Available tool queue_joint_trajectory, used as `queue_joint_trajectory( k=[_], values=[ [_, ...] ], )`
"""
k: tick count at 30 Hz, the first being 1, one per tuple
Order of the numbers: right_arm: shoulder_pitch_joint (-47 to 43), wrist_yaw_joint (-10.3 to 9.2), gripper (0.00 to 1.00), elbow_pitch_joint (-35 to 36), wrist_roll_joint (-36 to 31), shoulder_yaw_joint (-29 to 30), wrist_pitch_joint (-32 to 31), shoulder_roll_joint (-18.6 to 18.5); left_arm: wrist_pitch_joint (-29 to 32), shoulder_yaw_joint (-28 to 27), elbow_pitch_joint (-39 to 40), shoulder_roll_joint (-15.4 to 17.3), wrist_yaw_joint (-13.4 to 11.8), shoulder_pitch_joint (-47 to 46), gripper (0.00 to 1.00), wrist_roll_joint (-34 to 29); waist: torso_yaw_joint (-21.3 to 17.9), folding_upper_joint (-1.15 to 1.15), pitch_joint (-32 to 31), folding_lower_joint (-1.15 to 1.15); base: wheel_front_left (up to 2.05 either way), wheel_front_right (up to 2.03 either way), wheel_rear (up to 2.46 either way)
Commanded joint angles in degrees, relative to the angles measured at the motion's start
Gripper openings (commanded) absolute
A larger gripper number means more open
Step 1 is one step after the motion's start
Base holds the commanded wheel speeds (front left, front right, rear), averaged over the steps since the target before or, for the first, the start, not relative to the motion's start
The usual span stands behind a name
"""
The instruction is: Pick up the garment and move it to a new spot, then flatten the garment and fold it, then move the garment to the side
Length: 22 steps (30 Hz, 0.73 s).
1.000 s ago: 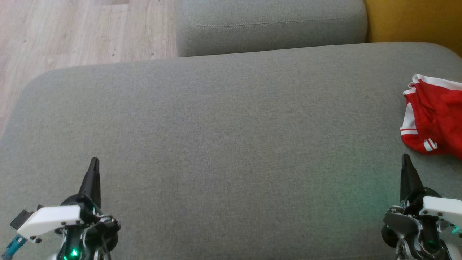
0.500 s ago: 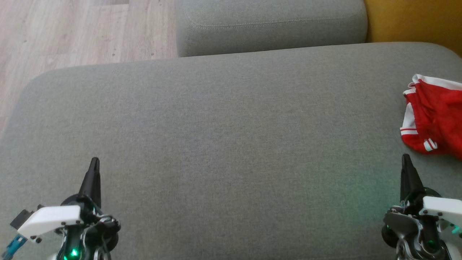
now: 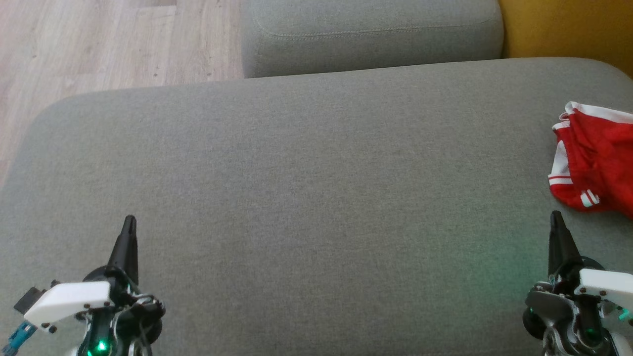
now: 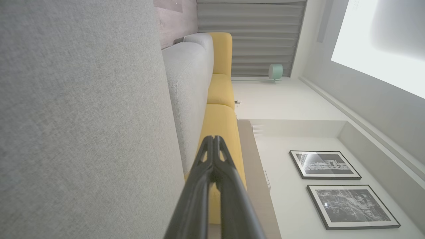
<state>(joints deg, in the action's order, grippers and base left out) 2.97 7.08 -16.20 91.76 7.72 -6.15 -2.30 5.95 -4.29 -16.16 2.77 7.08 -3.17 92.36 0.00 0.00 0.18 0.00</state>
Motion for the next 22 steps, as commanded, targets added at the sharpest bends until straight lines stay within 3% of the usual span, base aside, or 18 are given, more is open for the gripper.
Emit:
queue_joint_trajectory(
  k=[1, 22],
  values=[
    [3.2, 0.41, 0.00, 2.2, 0.4, -1.2, -0.3, -0.6, 0.3, -1.9, 2.1, 0.4, 0.4, -3.0, 0.00, 0.1, 0.0, 0.00, 0.0, 0.00, 0.00, 0.00, 0.00],
    [3.2, 0.41, 0.00, 2.2, 0.4, -1.2, -0.3, -0.6, 0.4, -2.0, 2.1, 0.3, 0.4, -3.0, 0.00, 0.0, 0.0, 0.00, 0.0, 0.00, 0.00, 0.00, 0.00]
  ],
)
